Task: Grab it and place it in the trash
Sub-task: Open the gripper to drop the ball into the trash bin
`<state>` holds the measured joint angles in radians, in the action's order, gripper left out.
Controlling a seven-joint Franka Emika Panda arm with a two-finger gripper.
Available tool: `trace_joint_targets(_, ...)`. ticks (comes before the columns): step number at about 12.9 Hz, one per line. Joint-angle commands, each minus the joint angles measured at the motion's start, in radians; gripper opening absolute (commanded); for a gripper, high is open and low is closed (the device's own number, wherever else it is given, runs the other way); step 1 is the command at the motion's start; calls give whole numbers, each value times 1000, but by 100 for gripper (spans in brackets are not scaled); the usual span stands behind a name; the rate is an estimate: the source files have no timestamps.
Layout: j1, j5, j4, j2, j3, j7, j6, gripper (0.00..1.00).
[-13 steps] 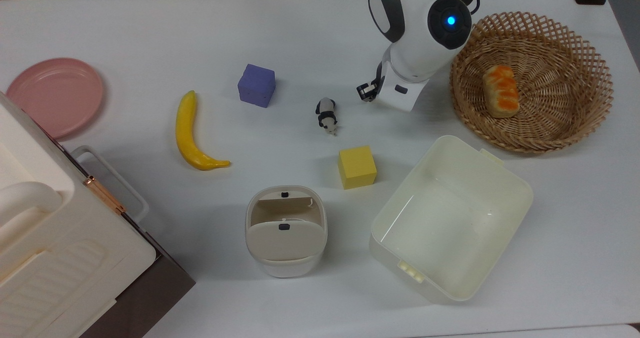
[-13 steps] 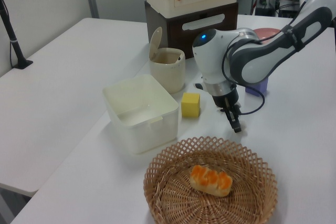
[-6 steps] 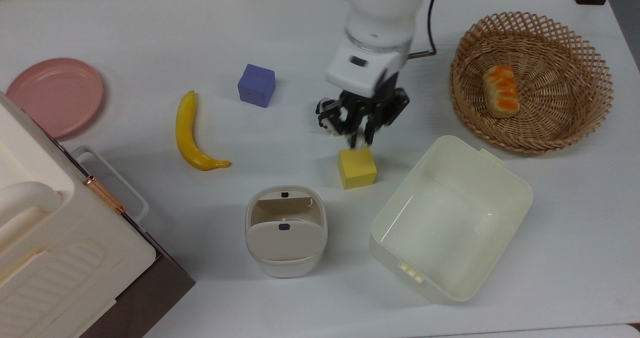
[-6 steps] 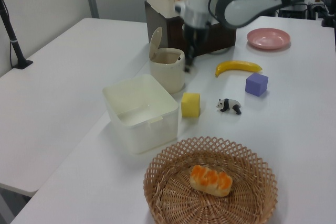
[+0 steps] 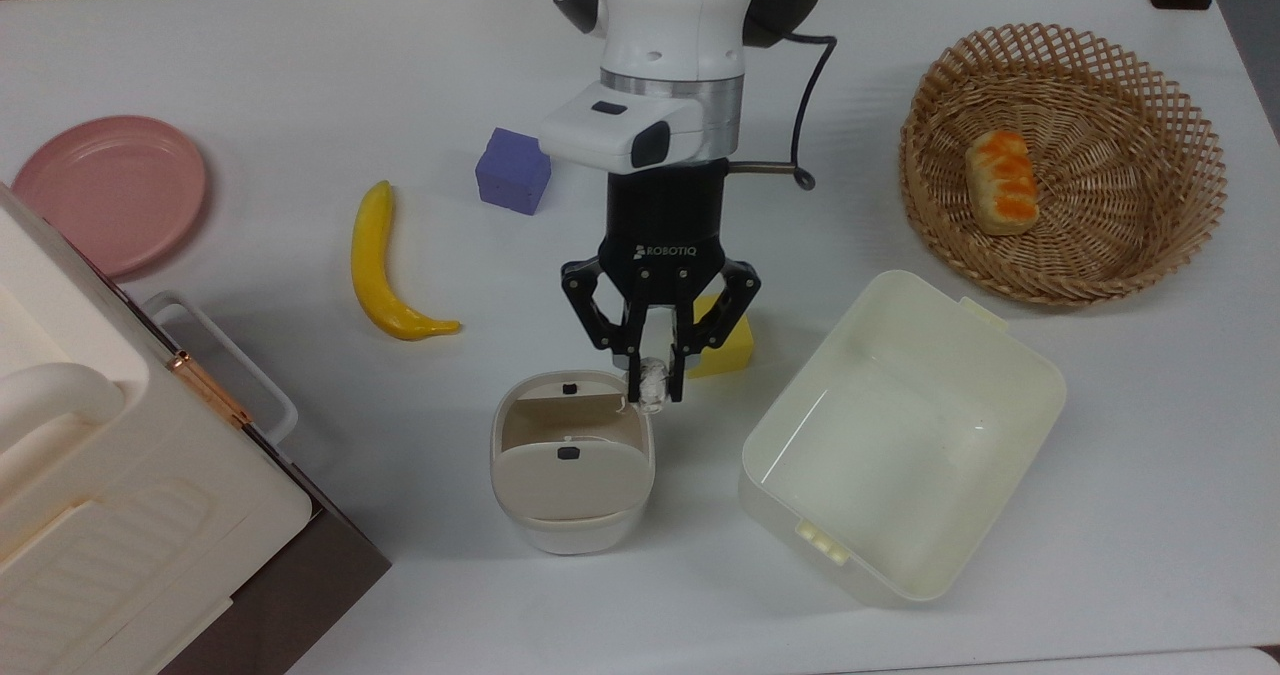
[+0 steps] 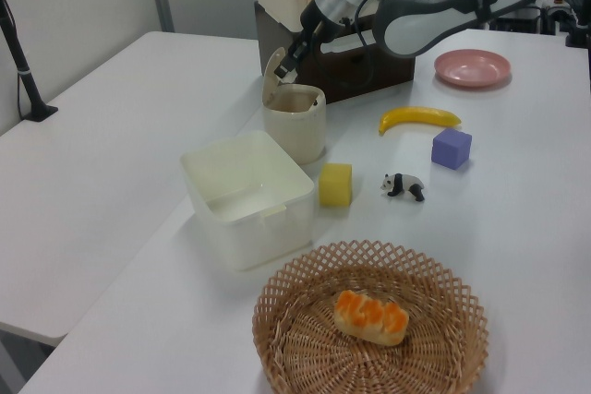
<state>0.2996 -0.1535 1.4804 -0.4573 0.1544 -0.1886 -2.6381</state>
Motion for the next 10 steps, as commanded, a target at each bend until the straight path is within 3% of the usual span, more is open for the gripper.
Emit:
trace_joint_targets(1, 3, -20, 21, 14, 25, -61, -28, 86)
trace_joint_targets(2, 1, -27, 21, 15, 25, -68, -28, 100)
trace_joint_targets(7, 1, -26, 34, 34, 31, -140, -19, 100)
trace_joint_targets(9, 0, -24, 124, 116, 30, -196, 24, 100)
trace_joint_targets(10, -17, -23, 133, 164, 19, -225, 126, 100)
